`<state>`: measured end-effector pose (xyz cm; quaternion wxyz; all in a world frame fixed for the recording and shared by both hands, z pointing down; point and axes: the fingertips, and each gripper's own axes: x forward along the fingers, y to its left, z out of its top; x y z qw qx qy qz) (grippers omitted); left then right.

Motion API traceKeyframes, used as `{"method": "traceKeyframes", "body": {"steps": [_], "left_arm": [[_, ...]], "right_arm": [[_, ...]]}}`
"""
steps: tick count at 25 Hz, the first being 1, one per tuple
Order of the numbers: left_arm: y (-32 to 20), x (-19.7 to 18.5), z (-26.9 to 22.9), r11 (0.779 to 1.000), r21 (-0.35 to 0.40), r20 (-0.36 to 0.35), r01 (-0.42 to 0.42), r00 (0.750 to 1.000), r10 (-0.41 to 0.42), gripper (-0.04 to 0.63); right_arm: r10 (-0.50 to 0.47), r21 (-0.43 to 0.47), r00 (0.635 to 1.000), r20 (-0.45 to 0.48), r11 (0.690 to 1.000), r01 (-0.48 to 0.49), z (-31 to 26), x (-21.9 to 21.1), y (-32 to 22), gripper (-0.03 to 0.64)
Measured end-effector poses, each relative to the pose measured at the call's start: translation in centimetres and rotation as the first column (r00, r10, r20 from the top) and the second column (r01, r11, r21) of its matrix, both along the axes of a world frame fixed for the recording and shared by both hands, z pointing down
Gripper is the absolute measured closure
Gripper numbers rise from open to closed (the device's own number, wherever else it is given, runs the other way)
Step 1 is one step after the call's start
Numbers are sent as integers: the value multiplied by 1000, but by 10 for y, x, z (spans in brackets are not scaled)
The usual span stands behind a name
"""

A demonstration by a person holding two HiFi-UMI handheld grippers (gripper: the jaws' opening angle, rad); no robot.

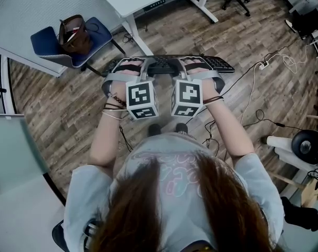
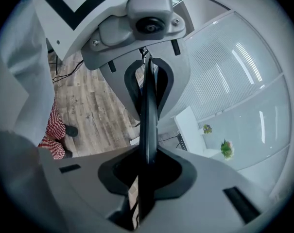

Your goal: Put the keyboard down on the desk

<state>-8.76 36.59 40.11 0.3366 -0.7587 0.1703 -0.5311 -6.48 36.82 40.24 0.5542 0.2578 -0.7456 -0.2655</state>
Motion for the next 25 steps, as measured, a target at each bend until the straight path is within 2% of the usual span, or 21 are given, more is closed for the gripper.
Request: {"method": "traceKeyframes", "body": {"steps": [8,17,25], "left_arm": [[4,-18,9,1000,-18,4,-5,1000,5,511],[12,-46,11,999,-30,-14,-24,1000,24,511],[18,-63,5,999,-4,-15,-49,999,49,511]], "right_arm": [[11,-27,1000,1,1000,-11,11,-18,5,545],[31,-16,999,-15,999,-31,12,-46,10,545],[54,0,999,-1,999,-54,8,-64,16,545]]}}
